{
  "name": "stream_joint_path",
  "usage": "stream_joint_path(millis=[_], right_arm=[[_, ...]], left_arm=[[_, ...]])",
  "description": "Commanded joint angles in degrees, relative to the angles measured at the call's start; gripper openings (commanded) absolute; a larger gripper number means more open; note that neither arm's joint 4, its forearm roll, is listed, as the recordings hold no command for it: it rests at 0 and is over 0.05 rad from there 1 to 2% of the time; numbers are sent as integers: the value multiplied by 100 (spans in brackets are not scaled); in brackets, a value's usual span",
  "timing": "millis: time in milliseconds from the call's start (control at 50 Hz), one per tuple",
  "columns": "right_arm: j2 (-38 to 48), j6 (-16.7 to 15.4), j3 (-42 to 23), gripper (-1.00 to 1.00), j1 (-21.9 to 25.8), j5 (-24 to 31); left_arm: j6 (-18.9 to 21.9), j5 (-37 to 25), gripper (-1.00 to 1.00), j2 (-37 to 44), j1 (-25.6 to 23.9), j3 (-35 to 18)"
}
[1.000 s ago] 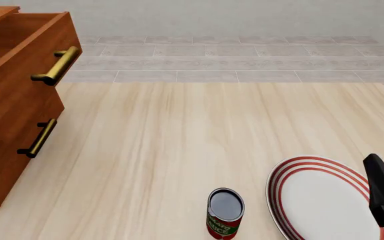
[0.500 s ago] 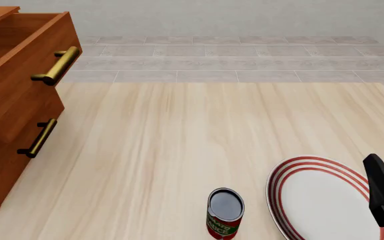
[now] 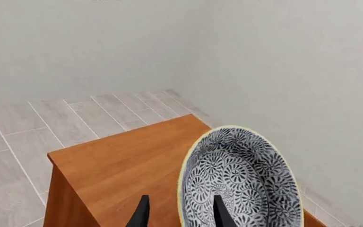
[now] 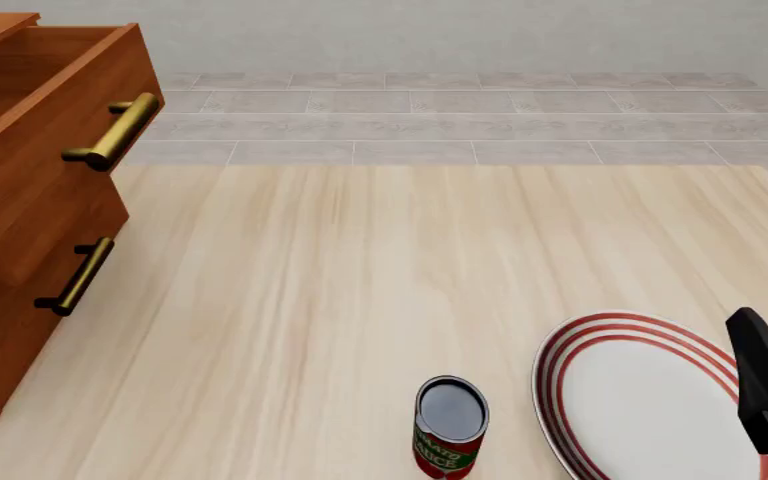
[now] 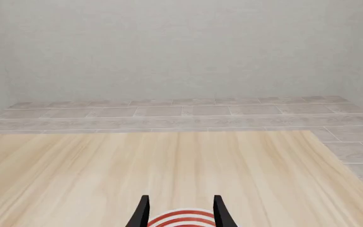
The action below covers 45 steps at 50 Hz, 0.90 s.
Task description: Put the bowl on top of the cabinet.
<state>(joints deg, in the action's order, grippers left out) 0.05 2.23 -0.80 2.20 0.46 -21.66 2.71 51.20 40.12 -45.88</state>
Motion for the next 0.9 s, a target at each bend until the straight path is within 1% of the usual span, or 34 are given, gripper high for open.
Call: stream_joint_path(millis=[20,380,660,860,900], right_arm=[[-1,-8,6,100,4,-5],[0,-1,0,100,25,-4],[1,-12,-8,100,27,-1],[0,-15,-9,100,26,-6],[0,-20,-8,100,22,-6]], left_arm=[[18,4,100,8,7,-19],[-33,-107,100,2,14,-283],[-164,-402,100,-195,80,-574],[-217,-549,100,-355,84,-643],[-277,-605,100,-418,67,-665]])
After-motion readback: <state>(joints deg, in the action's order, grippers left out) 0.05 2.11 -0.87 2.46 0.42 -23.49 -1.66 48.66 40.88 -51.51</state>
